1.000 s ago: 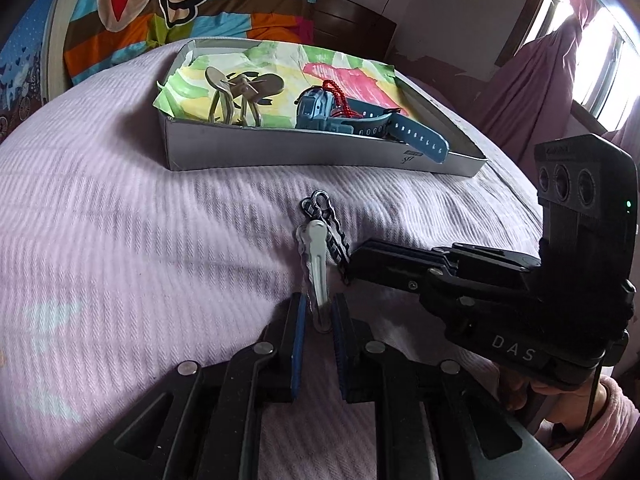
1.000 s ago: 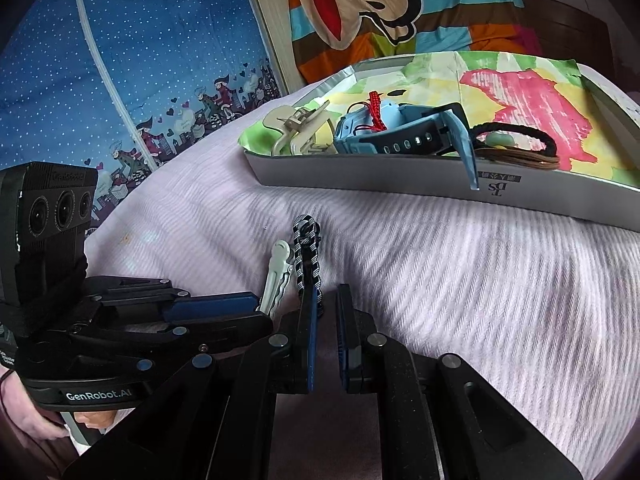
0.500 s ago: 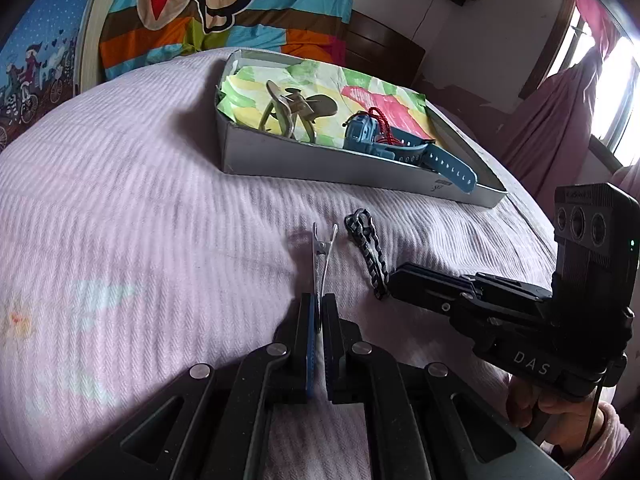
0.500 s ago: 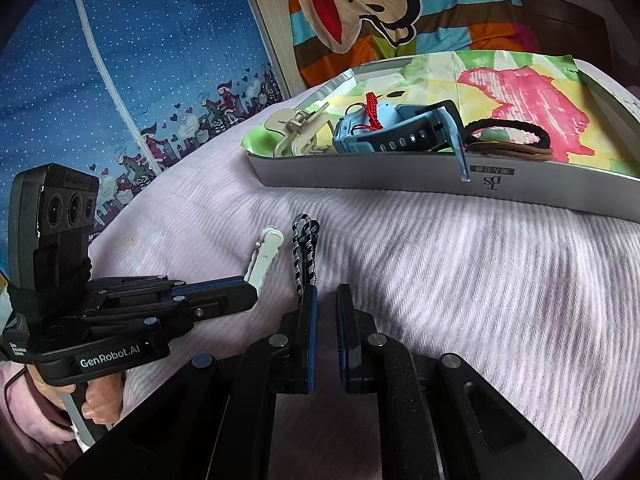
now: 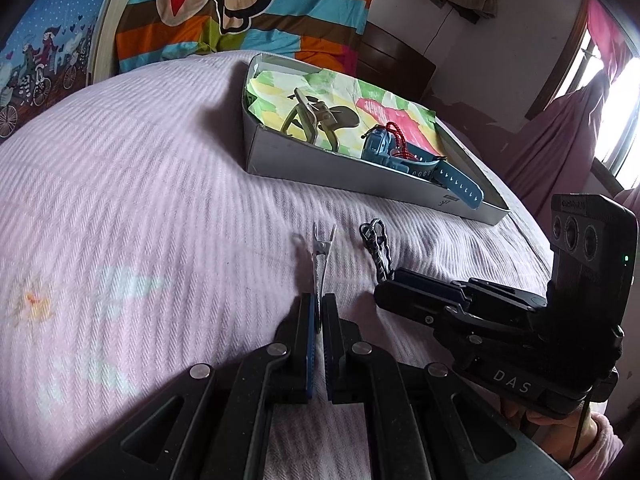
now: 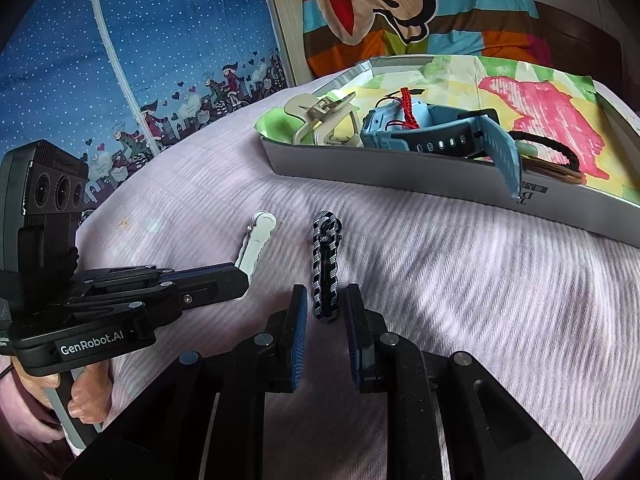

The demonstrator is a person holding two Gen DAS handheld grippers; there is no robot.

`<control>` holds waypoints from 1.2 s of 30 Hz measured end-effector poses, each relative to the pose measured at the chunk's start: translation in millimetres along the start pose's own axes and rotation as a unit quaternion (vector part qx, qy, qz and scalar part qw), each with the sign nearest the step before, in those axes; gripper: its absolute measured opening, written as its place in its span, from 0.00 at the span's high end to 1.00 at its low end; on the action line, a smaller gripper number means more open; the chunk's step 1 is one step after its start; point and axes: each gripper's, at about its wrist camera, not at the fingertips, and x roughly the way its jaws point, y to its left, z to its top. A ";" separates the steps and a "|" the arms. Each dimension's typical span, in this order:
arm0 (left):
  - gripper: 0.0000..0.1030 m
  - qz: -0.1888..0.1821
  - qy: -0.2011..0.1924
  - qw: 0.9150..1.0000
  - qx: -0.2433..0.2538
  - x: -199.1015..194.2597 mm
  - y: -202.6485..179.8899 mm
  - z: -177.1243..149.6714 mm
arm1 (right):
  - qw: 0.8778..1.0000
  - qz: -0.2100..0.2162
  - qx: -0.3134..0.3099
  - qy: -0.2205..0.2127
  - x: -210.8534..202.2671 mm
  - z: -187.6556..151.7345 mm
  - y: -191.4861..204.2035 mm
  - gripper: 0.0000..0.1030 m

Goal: Organize jewelry
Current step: 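Lift the white clip with the left tool while the right tool lifts the striped clip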

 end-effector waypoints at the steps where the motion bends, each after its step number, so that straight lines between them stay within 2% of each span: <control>1: 0.96 0.000 0.000 1.000 0.000 0.0 0.0 0.0 | 1.000 -0.003 -0.002 0.000 0.6 0.7 0.9 0.84; 21: 0.96 -0.005 0.000 1.000 0.004 1.3 -3.3 -2.7 | 0.999 -0.048 0.004 -0.013 9.0 -3.6 5.5 0.88; 30: 0.96 -0.030 -0.009 0.999 0.025 -4.0 -8.2 -5.7 | 0.997 -0.039 0.013 -0.061 -9.3 -14.1 4.1 0.89; 36: 0.96 -0.050 -0.025 0.998 0.030 -12.0 -9.3 -5.5 | 0.991 -0.045 0.021 -0.123 -35.5 -23.3 4.1 0.89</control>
